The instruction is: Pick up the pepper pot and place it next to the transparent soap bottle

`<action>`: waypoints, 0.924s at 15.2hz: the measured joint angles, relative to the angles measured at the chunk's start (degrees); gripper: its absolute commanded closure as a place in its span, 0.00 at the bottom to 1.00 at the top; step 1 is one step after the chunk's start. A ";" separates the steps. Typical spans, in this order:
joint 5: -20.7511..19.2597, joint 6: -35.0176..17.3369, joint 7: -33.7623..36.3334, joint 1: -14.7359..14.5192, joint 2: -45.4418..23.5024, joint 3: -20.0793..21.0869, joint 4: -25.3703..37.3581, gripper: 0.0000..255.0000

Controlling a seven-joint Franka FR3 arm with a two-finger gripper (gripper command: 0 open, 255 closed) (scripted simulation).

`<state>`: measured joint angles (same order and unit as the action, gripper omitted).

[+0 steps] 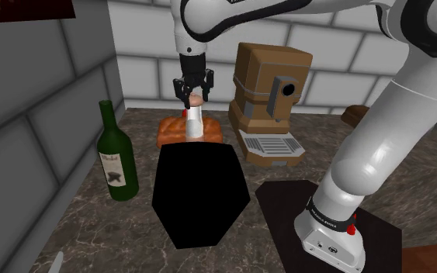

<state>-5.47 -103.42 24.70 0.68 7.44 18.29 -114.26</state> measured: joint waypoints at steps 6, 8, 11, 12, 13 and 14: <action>0.16 4.54 -0.66 0.07 0.30 -0.11 4.30 1.00; 0.19 6.07 -0.88 0.10 0.41 -0.15 5.74 1.00; 0.16 8.31 -0.96 0.08 0.13 -0.09 8.24 1.00; 0.11 9.03 -1.04 0.09 -0.03 -0.08 9.12 1.00; 0.12 9.88 -1.12 0.10 -0.01 -0.09 9.95 1.00; 0.07 10.68 -1.19 0.11 -0.19 -0.08 10.94 1.00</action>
<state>-5.40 -92.74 23.50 0.79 7.25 18.21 -103.32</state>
